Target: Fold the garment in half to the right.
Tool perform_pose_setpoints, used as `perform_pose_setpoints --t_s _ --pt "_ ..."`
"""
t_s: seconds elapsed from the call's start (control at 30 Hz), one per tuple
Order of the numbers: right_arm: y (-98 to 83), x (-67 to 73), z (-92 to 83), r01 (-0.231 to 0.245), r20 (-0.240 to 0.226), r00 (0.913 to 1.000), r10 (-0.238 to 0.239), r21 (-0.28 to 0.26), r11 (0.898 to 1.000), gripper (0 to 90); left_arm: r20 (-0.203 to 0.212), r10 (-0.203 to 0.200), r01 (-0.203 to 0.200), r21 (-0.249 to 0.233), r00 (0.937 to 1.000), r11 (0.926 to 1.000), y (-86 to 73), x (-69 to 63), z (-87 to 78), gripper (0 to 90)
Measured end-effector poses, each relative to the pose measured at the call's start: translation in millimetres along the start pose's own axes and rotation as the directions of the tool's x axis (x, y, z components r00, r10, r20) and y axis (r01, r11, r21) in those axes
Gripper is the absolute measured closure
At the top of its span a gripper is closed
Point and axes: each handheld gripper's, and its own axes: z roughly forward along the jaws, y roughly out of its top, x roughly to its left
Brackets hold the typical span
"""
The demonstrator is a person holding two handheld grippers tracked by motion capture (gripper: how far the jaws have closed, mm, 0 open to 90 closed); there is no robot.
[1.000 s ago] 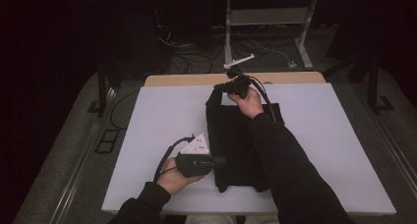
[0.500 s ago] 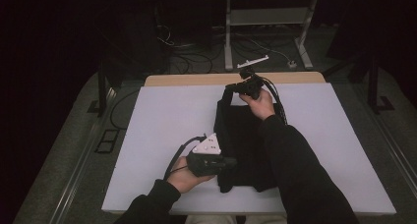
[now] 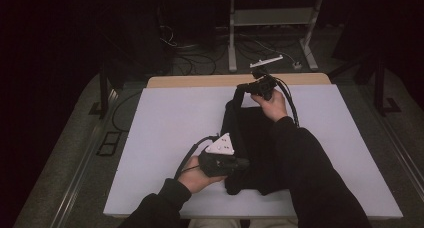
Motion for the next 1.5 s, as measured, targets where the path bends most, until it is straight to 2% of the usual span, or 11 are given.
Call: perform_pose_setpoints --t_s 0.43,0.8,1.0,1.23,1.33,1.5 --pt "-8.0 -16.7 -16.5 -0.022 0.027 0.9994 0.022 -0.006 1.0 84.8 0.024 0.029 -0.029 -0.003 0.9993 0.9996 20.6 -1.4 16.3 84.9" --pt "-17.4 -30.2 -30.1 -0.042 0.04 0.9983 0.043 -0.016 0.999 84.8 0.053 0.037 -0.038 0.001 0.9979 0.9993 28.8 -3.2 33.2 84.9" --pt "-23.4 -38.4 -37.6 -0.06 0.047 0.997 0.061 -0.02 0.998 84.8 0.061 0.035 -0.035 -0.004 0.9976 0.9994 32.1 -4.9 41.6 84.9" --pt "-31.0 -49.1 -41.9 -0.076 0.045 0.996 0.077 -0.02 0.997 84.8 0.078 0.032 -0.034 0.018 0.9964 0.9993 33.3 -8.9 55.7 84.8" --pt "-36.4 -53.5 -42.8 -0.084 0.057 0.9948 0.085 -0.016 0.996 84.7 0.08 0.01 -0.011 0.02 0.9968 0.9997 32.9 -9.2 62.4 84.8" --pt "-47.5 -63.7 -44.0 -0.108 0.063 0.9921 0.108 -0.002 0.994 84.6 0.085 0.0 -0.002 0.026 0.9963 0.9996 33.1 -10.3 70.3 84.8"
